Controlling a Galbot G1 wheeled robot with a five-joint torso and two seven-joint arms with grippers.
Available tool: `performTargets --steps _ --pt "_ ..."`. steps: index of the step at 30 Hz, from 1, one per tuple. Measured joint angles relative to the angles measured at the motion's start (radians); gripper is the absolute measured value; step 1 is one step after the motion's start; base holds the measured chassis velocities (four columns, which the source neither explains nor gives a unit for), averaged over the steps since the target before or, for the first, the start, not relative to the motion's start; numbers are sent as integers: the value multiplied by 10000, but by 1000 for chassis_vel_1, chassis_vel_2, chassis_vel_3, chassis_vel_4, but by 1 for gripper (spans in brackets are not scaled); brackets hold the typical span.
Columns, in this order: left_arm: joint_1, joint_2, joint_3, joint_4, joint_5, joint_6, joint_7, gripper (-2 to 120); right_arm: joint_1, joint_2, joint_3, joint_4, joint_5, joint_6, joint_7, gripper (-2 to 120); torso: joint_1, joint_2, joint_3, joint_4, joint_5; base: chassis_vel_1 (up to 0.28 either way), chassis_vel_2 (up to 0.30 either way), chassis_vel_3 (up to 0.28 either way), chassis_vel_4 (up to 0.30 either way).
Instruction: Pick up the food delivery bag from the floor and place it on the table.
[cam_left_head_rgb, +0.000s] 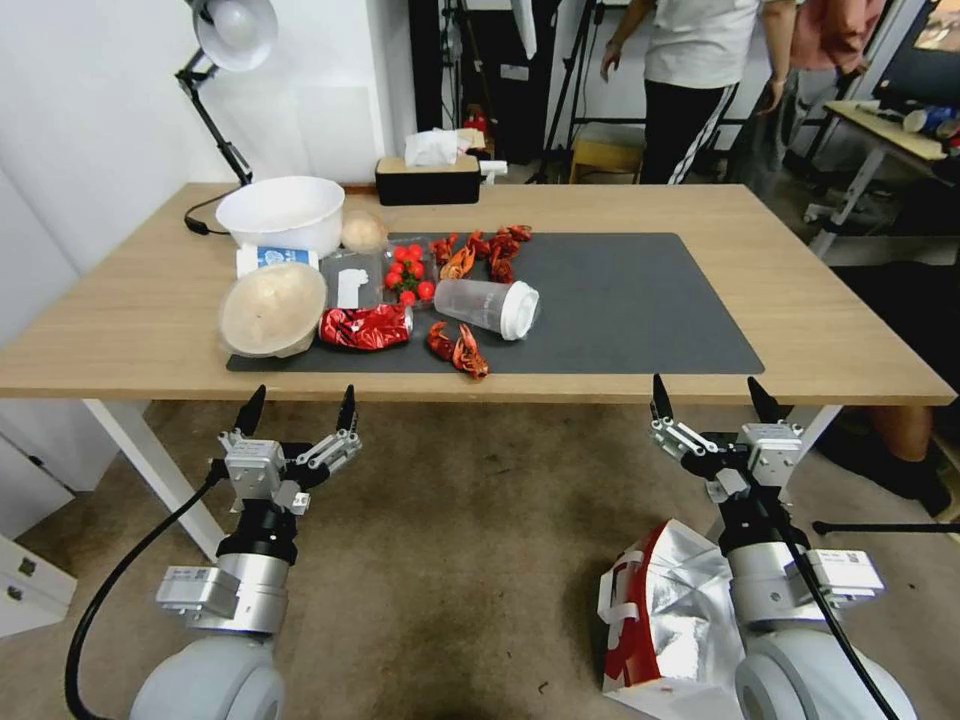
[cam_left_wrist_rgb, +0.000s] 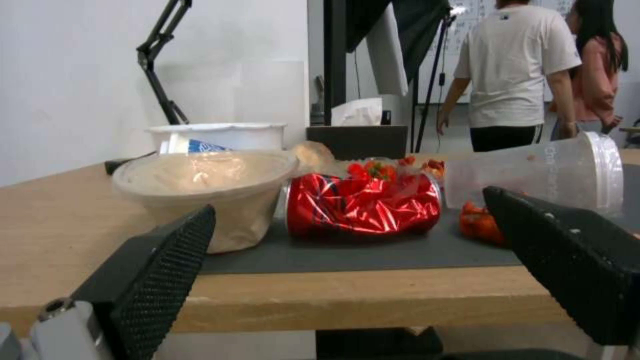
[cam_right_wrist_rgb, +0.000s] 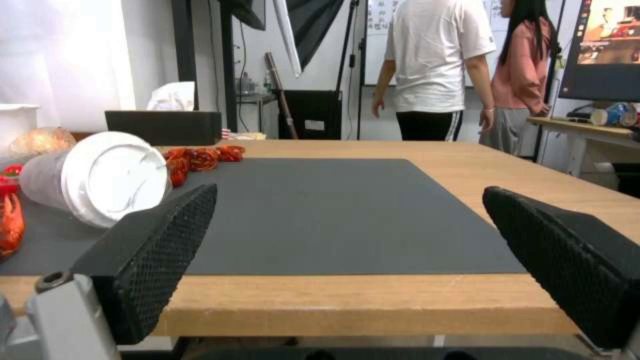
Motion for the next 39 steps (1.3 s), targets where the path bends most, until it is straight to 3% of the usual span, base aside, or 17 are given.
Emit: performTargets --steps 36,39 --pt "95 14 16 -176 6 91 57 100 -13 -33 86 84 9 -20 -63 100 -598 -1476 -881 1 0 0 0 0 0" --pt "86 -5 12 -187 -6 98 99 100 -19 -37 96 82 4 18 -73 100 -712 -1777 -1066 1 0 0 0 0 0"
